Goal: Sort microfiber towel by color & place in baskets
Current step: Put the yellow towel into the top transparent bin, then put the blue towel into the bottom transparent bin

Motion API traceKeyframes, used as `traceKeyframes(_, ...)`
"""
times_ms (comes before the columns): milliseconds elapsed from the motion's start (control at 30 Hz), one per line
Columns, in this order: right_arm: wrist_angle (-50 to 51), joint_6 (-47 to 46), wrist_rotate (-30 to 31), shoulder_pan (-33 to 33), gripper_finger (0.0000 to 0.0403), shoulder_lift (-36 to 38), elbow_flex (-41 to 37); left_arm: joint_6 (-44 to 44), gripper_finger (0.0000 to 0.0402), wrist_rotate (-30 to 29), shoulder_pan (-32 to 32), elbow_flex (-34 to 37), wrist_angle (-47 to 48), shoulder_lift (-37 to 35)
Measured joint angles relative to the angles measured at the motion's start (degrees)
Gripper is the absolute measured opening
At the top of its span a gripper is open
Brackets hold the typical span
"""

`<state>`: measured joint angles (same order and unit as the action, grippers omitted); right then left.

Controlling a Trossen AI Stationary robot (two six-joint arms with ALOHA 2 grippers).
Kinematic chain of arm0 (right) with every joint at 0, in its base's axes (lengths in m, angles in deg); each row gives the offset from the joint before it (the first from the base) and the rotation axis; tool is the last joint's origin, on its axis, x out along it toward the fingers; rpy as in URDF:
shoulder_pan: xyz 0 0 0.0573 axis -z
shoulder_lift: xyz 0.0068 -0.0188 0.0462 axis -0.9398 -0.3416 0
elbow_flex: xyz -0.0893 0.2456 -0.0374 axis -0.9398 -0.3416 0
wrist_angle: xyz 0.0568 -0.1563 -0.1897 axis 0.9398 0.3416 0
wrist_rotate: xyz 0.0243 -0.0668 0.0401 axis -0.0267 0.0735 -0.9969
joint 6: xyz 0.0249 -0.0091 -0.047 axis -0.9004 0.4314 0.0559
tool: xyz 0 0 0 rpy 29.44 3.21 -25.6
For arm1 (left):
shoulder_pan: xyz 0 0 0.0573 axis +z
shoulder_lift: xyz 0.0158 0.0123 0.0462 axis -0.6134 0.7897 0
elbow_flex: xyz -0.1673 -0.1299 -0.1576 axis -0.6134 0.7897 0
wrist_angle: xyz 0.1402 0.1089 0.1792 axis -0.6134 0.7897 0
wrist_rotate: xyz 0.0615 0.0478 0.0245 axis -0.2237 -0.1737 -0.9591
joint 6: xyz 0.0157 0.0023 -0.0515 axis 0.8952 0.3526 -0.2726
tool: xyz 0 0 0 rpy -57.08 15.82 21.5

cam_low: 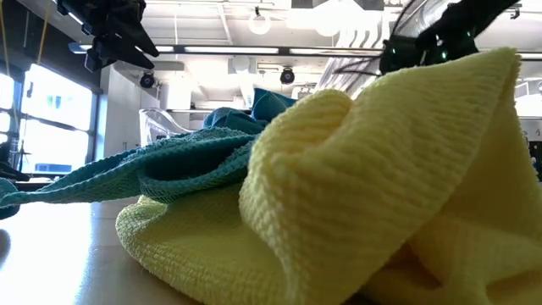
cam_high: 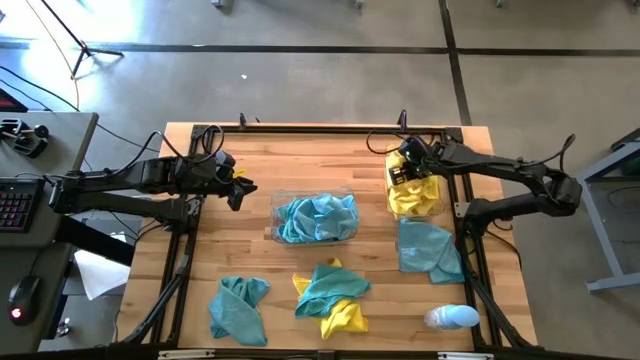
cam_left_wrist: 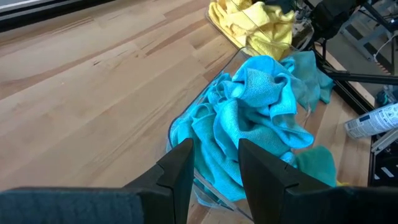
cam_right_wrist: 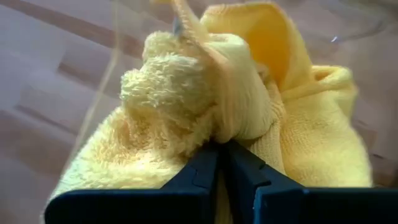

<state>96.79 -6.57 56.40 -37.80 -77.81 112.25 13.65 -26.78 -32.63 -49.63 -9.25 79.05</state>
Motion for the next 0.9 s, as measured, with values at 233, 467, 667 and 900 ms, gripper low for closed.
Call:
traceKeyframes(233,13.73,1.82,0.79,-0.02,0.0059,1.12,11.35,0.41,0.0113,0.0,0.0,0.0,0.0,-0.01)
traceKeyframes(467,24.04,-0.72,1.01,-0.78,0.0119,3.97,21.34,1.61,0.0113,-0.02,0.0,0.0,0.0,-0.02)
traceKeyframes(667,22.16,-5.94,0.96,-7.65,0.0108,7.96,24.56,4.19,0.0113,-2.37,-0.02,0.0,0.04,-0.01)
traceKeyframes(900,16.17,-14.51,5.42,-24.49,0.0024,6.6,22.9,10.49,0.0113,-3.21,0.0,0.0,0.05,0.0)
